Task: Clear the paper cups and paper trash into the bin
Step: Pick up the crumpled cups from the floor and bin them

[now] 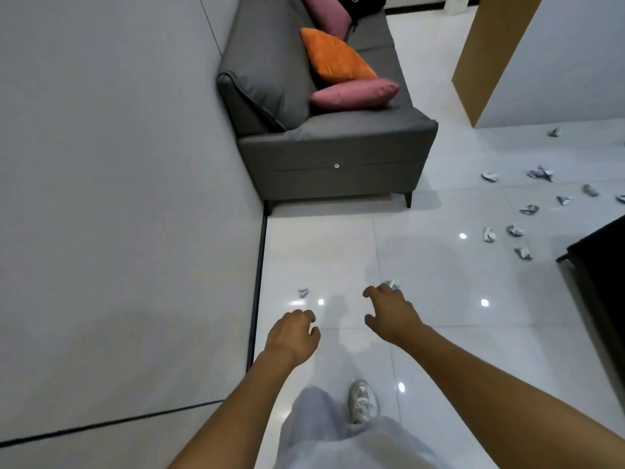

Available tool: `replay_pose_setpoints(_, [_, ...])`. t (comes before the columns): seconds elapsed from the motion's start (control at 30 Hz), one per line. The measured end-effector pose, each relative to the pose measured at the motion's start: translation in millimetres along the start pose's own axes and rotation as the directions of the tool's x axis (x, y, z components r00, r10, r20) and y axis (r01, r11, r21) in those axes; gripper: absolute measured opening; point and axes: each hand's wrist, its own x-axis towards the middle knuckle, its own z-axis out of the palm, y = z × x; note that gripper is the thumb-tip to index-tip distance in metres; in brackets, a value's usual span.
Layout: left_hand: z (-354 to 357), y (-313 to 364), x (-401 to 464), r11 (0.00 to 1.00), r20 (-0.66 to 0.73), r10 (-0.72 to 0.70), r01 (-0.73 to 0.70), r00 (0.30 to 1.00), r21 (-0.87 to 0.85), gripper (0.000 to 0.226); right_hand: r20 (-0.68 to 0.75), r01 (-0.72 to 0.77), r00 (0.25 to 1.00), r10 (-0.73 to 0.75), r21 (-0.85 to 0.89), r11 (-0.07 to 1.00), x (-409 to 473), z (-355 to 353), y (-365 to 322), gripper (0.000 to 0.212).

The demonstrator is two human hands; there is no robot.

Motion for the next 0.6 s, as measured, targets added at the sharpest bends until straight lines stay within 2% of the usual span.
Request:
replay_pose_setpoints(0.37, [-63,-28,158,0.999,0.107,-0.035,0.039,0.994,-0.037,0.037,0.104,-0.142,0.985,0.139,0.025,0.990,150,-46,-10,0.049])
replay_pose_setpoints(0.6, [-75,-59,250,0.992,0.179,-0.076,0.093,0.981,-0.090,0.036,0.145,-0.136,0.982,0.125,0.072,0.988,249,-48,-29,0.051])
